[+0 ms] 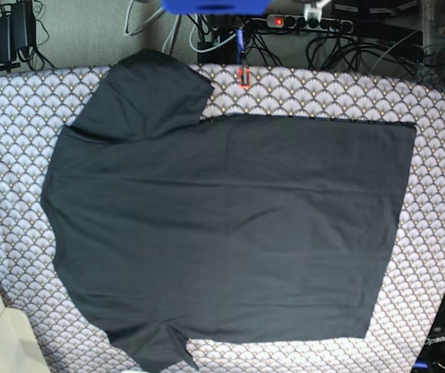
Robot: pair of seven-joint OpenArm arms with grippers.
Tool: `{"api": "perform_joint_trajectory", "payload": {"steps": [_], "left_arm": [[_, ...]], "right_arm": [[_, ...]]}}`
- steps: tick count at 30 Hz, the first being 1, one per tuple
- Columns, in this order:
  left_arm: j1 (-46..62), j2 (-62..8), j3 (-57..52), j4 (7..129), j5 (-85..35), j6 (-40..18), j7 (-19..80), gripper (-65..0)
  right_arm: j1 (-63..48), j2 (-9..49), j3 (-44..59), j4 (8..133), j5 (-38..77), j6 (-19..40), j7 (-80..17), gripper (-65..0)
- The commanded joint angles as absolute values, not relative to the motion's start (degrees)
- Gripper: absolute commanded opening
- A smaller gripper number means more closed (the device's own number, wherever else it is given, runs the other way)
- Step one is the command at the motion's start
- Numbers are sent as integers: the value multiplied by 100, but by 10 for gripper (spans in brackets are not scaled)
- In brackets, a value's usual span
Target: Fold the T-shirt properly
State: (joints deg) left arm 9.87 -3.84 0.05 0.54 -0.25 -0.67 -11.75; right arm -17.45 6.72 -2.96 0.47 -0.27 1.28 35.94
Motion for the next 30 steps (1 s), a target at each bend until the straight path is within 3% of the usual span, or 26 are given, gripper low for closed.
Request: {"api": "perform_joint_trajectory", "payload": {"steps": [1, 5, 10, 21, 30], "left_arm": [[1191, -462, -4, 22, -48, -31, -1393, -650], [1587, -479, -4, 22, -48, -31, -2387, -650], [2114, -479, -4, 4, -48, -40, -3829, -650], [2923, -462, 4, 4, -734, -84, -6000, -650], [3380, -295, 4, 4, -1895, -1358, -7196, -650]], "right_arm": [[-1930, 725, -295, 22, -13, 303, 3811, -650], [-2325, 760, -259, 22, 31, 804, 4541, -650], [-2932, 848, -259, 22, 31, 813, 5921, -650], [-3565, 927, -101, 13, 40, 778, 7495, -650], [-3749, 1086, 418, 84, 40, 796, 7916, -650]]}}
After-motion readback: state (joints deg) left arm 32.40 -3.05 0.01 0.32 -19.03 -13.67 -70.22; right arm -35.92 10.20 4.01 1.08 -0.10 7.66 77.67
